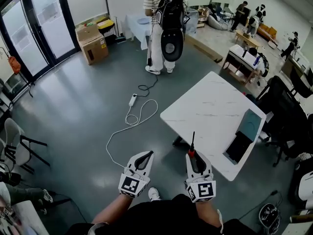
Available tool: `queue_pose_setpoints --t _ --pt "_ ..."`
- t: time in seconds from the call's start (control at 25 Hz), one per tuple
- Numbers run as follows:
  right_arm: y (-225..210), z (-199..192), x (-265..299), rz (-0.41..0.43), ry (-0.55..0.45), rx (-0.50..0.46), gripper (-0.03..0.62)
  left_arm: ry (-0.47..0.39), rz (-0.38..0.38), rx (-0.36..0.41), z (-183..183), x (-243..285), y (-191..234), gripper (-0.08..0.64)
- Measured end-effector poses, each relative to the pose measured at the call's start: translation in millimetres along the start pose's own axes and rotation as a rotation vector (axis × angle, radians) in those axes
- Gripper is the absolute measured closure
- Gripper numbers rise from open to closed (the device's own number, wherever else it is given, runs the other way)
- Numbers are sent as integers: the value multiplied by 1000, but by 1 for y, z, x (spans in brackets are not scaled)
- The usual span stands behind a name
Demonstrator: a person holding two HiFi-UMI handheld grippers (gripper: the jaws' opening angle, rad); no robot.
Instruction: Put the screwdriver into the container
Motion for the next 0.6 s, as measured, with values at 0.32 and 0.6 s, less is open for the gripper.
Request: queue_pose_setpoints --t 0.32,0.6 --pt "-58 -13 -25 -152 9 1 481 -10 -130 -6 -5 63 -28 554" --pt "-133 -10 -32 -228 0 12 482 -26 -217 -11 8 142 -67 554"
Point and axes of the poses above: the fingertips, and each gripper's own axes: x forward along the fingers, y to its left, z out of its top, the point moved 4 cm from there along -x, backward along the fingers, and after that the axes turned 4 degrees about x, right-handed, at the moved point
